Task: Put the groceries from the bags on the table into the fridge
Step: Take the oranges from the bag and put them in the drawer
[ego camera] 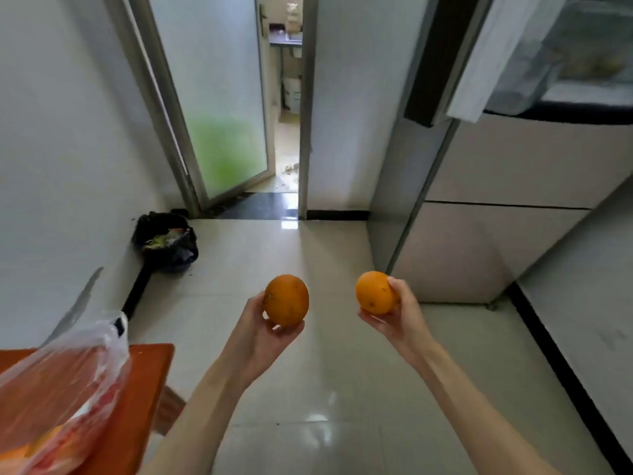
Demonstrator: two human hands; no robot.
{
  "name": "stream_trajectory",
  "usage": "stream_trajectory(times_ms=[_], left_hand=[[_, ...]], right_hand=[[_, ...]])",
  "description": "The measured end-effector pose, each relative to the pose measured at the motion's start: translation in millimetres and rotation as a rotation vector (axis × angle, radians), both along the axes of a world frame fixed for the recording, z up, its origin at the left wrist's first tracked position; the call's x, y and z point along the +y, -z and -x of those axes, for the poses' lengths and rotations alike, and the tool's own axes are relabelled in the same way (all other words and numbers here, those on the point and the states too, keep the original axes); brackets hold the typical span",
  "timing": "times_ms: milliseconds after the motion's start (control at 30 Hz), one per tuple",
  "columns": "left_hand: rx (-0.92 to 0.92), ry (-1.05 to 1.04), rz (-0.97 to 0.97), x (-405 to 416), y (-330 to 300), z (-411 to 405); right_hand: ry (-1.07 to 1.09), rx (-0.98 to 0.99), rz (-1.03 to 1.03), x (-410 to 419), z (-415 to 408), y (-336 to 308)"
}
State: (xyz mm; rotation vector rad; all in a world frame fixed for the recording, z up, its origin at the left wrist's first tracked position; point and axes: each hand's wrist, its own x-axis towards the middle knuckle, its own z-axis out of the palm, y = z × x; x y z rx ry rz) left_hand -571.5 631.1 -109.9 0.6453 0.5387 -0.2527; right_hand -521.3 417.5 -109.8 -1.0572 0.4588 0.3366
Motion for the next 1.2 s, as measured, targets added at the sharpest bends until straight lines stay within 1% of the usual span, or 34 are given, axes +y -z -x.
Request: stream_trajectory(times_ms=[233, 333, 467, 567, 667, 767, 833, 933, 1033, 1100, 1200], left_hand=[[0.0, 0.12, 0.042, -187.2, -2.6, -52.5], [-0.022, 0.222, 0.038, -258.7, -9.9, -72.7], [-0.114, 0.392, -0.096, -333.8, -27.2, -105.7], [-0.199, 0.487, -0.218, -377.9, -35.1, -144.2], [-0.296, 0.536, -0.363, -415.3, -40.8, -187.3], [-0.365, 0.511, -0.442, -452.7, -48.9, -232.5], [-0.418, 0.488, -0.496, -480.7, -58.0, -267.4], [-0.544, 0.446, -0.699, -524.3, -81.7, -328.8], [-0.711, 0.356, -0.912, -560.1, -117.0, -390.5], [-0.808, 0.26, -0.981, -579.9, -145.8, -428.3], [-0.88, 0.149, -1.043, -602.8, -185.7, -480.5]], right_hand=[[0.223, -0.059, -0.185, -189.7, -6.1, -25.7], [0.286, -0.12, -0.136, -258.2, -15.1, -36.4], [0.345, -0.176, -0.037, -331.9, -38.8, -50.2], [0.393, -0.165, -0.091, -377.2, -65.0, -58.8], [0.427, -0.176, -0.084, -417.9, -99.4, -63.7], [0.416, -0.21, -0.072, -454.4, -145.4, -71.8], [0.389, -0.266, -0.014, -478.1, -182.5, -82.7], [0.323, -0.38, 0.154, -508.9, -244.3, -112.1], [0.298, -0.458, 0.376, -534.9, -306.8, -147.8], [0.331, -0.512, 0.495, -550.4, -349.3, -169.5], [0.397, -0.6, 0.548, -569.3, -405.5, -199.2]])
